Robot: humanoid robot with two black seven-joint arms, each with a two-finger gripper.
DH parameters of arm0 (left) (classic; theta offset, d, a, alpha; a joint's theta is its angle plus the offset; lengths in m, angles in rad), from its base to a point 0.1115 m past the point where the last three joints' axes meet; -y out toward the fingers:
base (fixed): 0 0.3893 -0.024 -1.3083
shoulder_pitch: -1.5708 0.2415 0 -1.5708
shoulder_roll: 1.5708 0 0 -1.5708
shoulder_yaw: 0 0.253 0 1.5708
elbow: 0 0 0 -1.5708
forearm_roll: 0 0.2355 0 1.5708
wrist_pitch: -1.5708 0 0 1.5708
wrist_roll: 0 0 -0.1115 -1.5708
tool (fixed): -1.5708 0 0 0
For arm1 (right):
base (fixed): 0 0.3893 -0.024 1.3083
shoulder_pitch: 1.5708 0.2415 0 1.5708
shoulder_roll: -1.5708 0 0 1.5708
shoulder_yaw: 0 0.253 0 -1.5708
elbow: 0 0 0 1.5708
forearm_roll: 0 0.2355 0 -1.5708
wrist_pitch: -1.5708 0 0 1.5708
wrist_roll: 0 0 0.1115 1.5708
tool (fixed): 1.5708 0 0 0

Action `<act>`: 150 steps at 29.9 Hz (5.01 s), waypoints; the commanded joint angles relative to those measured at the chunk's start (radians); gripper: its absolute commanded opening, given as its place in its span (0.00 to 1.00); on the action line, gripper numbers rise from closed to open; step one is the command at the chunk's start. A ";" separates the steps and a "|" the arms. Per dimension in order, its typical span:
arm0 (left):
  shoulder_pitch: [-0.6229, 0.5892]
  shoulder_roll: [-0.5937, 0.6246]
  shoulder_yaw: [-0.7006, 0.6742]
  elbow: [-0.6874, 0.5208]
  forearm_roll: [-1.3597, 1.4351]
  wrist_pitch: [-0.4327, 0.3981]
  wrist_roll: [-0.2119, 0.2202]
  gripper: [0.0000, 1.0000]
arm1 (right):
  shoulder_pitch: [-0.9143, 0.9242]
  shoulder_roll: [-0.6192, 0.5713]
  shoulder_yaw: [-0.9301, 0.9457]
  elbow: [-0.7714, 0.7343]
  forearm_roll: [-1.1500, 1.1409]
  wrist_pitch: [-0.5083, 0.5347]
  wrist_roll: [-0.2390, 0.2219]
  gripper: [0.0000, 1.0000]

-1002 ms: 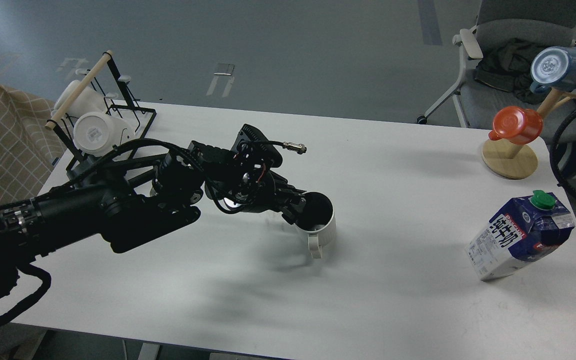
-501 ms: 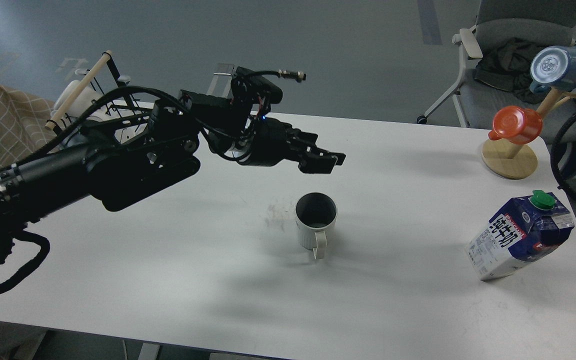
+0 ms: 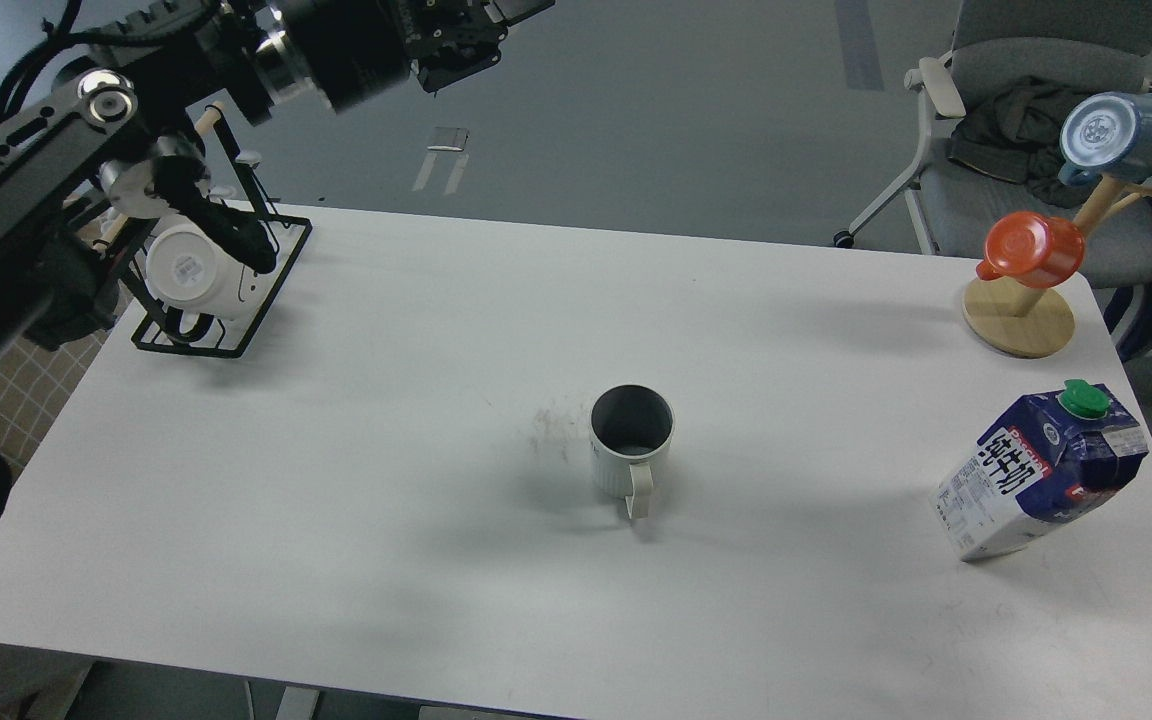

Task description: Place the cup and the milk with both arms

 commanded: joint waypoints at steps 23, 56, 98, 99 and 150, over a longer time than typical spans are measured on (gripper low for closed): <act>0.429 0.029 -0.434 0.014 -0.307 0.162 0.080 0.98 | -0.617 0.225 0.130 0.070 0.058 0.000 0.025 1.00; 0.441 0.017 -0.435 -0.001 -0.310 0.162 0.160 0.98 | -0.608 0.284 -0.189 0.137 0.161 0.000 -0.016 1.00; 0.443 -0.054 -0.424 -0.009 -0.290 0.169 0.258 0.98 | -0.427 0.416 -0.234 0.207 0.084 0.000 -0.019 0.26; 0.443 -0.054 -0.424 -0.009 -0.290 0.169 0.262 0.98 | -0.413 0.418 -0.244 0.209 0.084 0.000 -0.019 0.26; 0.481 0.005 -0.400 -0.096 -0.290 0.212 0.287 0.98 | -0.204 0.553 -0.494 -0.060 0.009 0.000 -0.061 0.35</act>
